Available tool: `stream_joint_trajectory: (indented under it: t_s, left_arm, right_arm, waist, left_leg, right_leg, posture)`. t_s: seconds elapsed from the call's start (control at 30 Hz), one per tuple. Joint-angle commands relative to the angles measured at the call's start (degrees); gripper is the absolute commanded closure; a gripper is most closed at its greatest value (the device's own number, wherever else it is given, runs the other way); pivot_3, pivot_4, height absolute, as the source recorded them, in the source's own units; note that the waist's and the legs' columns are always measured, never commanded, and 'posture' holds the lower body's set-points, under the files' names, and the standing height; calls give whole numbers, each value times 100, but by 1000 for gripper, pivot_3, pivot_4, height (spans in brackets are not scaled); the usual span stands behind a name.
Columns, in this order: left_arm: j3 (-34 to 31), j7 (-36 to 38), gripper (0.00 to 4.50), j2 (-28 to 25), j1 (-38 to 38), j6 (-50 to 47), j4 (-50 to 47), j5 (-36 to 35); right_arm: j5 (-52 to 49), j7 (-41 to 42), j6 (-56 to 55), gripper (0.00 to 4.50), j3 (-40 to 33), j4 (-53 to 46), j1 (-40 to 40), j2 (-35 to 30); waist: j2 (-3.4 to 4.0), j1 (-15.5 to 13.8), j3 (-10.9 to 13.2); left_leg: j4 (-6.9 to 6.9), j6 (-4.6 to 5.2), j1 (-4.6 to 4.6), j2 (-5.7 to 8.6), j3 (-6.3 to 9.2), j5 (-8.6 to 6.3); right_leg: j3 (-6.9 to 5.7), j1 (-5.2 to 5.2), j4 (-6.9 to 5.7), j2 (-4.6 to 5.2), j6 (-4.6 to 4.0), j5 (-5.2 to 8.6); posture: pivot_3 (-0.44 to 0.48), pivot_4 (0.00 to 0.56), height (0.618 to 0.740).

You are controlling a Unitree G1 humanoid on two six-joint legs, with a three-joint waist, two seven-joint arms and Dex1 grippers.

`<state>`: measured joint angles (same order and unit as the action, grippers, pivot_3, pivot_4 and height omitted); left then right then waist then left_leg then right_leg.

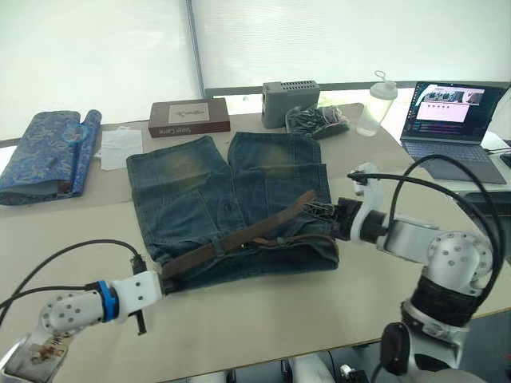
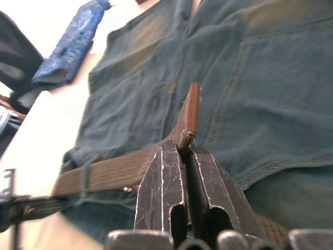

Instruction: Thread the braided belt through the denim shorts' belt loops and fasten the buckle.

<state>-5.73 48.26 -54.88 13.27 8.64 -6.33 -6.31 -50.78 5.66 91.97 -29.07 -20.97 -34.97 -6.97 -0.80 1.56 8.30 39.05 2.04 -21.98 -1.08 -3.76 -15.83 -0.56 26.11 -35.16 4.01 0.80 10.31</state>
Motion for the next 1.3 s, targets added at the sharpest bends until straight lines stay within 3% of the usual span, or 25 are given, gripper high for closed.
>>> stream_joint_trajectory:
  t_s: [0.03, 0.1, 0.2, 0.33, 0.63, 0.8, 0.9, 1.1, 1.17, 1.3]
  left_arm:
    - [-488, 392, 4459, 84, 106, -940, -172, -1121]
    - [-775, 441, 4459, 159, 153, -2054, -936, -2322]
    - [-1065, 156, 4459, 249, 67, -3211, -1727, -3444]
    - [-1257, -745, 4459, 611, -277, -4244, -2343, -4555]
    - [-704, -2461, 4459, 1575, -1238, -5195, -3113, -5203]
    - [-309, -3182, 4459, 2176, -1934, -5395, -2822, -4983]
    - [-24, -3350, 3707, 2427, -2289, -5502, -2665, -4812]
    - [672, -3283, 989, 2610, -2786, -5336, -2377, -3944]
    - [1183, -3110, 41, 2444, -2939, -5016, -2360, -3178]
    - [1653, -2946, 41, 2299, -3312, -4552, -2173, -2173]
  right_arm:
    - [-214, -538, 53, 4500, -302, -303, -105, 734]
    - [-171, -870, 53, 4500, -427, -281, -158, 1250]
    - [-49, -1262, 53, 4500, -627, -189, -291, 1718]
    - [-88, -1587, 53, 4500, -898, 8, -467, 2014]
    - [-257, -1807, -45, 4500, -862, 292, -609, 2060]
    - [-437, -1716, -153, 4500, -750, 253, -478, 1844]
    - [-506, -1698, -261, 4500, -607, 149, -364, 1751]
    - [-698, -1878, -359, 4500, -506, -63, -95, 1860]
    - [-707, -2020, -395, 4500, -528, -127, -4, 1946]
    - [-966, -2538, -530, 4500, -673, -180, -155, 2231]
  waist:
    - [0, 26, 0]
    - [-2, 63, 2]
    - [-10, 51, 8]
    - [-14, 37, 8]
    - [-19, 75, 10]
    - [-20, 73, 9]
    - [-22, 70, 9]
    - [-23, 82, 9]
    - [-23, 74, 9]
    - [-24, 66, 9]
  left_leg:
    - [-3, -1, -3, -2, 0, 0]
    - [-5, -1, -18, -1, 0, 1]
    - [0, -2, -44, 16, 7, 1]
    - [9, 7, -47, 40, 8, -4]
    - [9, -3, -32, 38, 9, 2]
    - [10, -1, -30, 40, 9, 9]
    - [10, -1, -32, 44, 10, 9]
    - [10, -1, -33, 48, 10, 9]
    - [10, -1, -33, 49, 10, 9]
    - [10, 0, -33, 58, 11, 10]
  right_leg:
    - [0, 4, -1, -1, -5, -2]
    - [-3, 13, 0, 7, -40, -24]
    - [-13, 20, 9, 36, -23, -30]
    - [-9, 0, 24, 51, 13, -41]
    - [2, -1, 17, 32, 2, -39]
    - [5, -4, 17, 28, 0, -41]
    - [5, -5, 19, 30, -1, -42]
    - [8, -4, 21, 30, 0, -42]
    - [8, -4, 21, 31, 0, -42]
    - [10, -5, 20, 33, 0, -42]
  posture:
    - [0, 150, 740]
    - [0, 150, 740]
    - [0, 150, 740]
    - [0, 150, 740]
    - [0, 150, 740]
    - [0, 150, 740]
    - [0, 150, 740]
    - [0, 150, 740]
    - [0, 150, 740]
    - [0, 150, 740]
